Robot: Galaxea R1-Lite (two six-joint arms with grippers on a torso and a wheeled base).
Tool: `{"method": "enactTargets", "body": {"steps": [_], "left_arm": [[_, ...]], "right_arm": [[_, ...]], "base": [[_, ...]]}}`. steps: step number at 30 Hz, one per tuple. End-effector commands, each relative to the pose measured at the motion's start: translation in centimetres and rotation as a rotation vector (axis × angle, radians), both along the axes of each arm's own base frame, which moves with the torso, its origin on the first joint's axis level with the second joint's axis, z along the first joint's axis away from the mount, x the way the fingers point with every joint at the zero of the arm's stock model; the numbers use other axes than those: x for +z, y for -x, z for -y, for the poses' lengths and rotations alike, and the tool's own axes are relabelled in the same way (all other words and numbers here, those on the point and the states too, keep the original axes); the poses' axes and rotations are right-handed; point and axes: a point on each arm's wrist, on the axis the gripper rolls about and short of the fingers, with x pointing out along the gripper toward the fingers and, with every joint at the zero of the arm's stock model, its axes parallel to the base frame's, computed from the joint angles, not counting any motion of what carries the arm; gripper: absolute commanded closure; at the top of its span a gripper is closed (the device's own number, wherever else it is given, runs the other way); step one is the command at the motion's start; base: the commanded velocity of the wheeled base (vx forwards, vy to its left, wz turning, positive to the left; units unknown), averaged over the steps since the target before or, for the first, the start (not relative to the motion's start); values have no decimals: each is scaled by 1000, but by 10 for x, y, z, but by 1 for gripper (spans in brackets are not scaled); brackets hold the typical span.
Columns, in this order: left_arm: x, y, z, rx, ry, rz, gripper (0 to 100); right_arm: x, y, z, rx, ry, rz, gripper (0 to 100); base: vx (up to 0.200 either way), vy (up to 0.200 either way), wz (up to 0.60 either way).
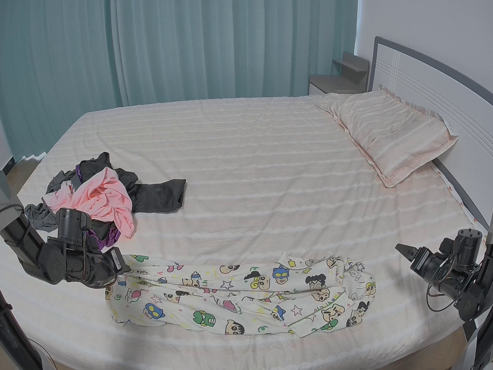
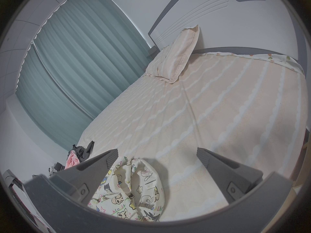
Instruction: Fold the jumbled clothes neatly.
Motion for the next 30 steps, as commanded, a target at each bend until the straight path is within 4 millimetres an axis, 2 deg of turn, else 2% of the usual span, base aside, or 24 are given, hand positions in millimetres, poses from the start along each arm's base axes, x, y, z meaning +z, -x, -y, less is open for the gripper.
{"method": "enactTargets", "body": {"steps": [1, 12, 17, 22, 26, 27, 30], "left_arm": [[-4, -1, 2, -6, 1, -15, 100], [-8, -2, 10, -35, -7, -24, 100], [-10, -2, 10, -33, -9, -34, 100], [-11, -4, 10, -33, -11, -33, 100], [-13, -4, 10, -33, -11, -39, 100], [-14, -4, 10, -33, -11, -42, 100], [-15, -4, 10, -33, -11, -45, 100]], "right_arm": [[-2, 4, 0, 0, 0, -18, 0], [-4, 5, -1, 4, -2, -34, 0], [-18, 4, -16, 57, -38, -117, 0], [-27, -7, -31, 132, -26, -95, 0], [-35, -13, -33, 156, -2, -111, 0], [-47, -15, -36, 193, 30, -154, 0], [-58, -16, -45, 242, 33, -183, 0]], "base": [[0, 0, 0], [0, 0, 0], [0, 0, 0], [0, 0, 0], [0, 0, 0], [0, 0, 0], [0, 0, 0]]}}
